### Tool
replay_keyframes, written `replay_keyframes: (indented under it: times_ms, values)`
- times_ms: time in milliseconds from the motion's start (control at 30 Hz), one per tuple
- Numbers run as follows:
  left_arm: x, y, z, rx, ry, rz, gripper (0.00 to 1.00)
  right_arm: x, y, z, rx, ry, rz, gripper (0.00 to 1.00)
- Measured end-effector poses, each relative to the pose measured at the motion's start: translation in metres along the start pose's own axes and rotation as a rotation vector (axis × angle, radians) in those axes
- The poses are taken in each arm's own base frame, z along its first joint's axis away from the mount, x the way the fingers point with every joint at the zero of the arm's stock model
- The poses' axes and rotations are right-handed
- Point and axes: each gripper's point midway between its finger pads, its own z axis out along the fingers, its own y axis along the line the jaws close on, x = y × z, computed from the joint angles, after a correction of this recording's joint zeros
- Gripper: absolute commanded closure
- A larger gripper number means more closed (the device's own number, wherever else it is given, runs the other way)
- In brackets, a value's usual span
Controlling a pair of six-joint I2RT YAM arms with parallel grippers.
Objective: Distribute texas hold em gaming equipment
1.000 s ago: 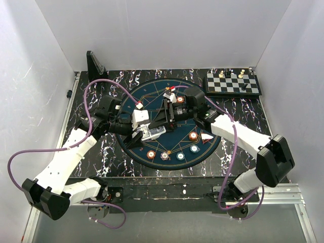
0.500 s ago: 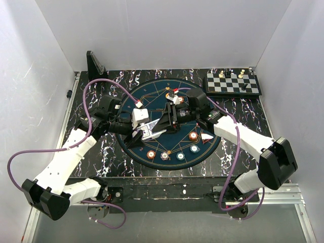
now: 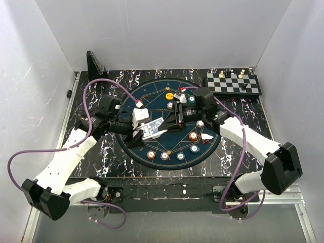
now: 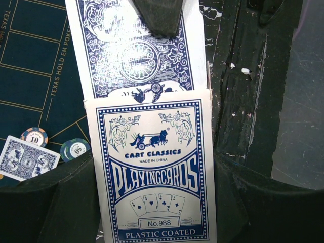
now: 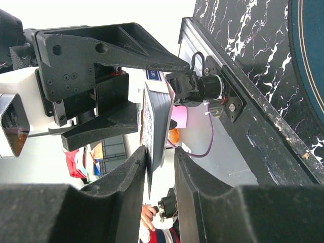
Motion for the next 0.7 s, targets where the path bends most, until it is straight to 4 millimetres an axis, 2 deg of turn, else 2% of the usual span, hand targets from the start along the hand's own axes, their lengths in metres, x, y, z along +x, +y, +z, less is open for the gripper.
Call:
replay_keyframes:
  times_ms: [233,500,567,600,633,700]
  values:
    - [0.0,0.0,0.0,0.0,0.0,-0.001,0.94,0.001,-0.007,-0.004,0.017,-0.003,0.004,0.66]
    - [0.0,0.0,0.0,-0.001,0.0,-0.007,0.96,-0.002,-0.009,-0.016,0.035,-0.031,0.001,0.74]
    - [0.0,0.0,0.0,-0.001,-0.001,-0.007,0.96,-0.004,-0.009,-0.019,0.035,-0.04,-0.002,0.63]
    - [-0.001,0.0,0.0,-0.002,-0.002,-0.006,0.97,-0.005,-0.009,-0.02,0.036,-0.044,-0.002,0.51]
    - [-0.001,0.0,0.0,-0.003,-0.004,-0.005,0.97,-0.005,-0.009,-0.02,0.038,-0.045,0.0,0.43]
    - [-0.003,0.001,-0.001,-0.008,-0.011,0.001,0.97,-0.006,-0.009,-0.02,0.037,-0.049,0.004,0.32]
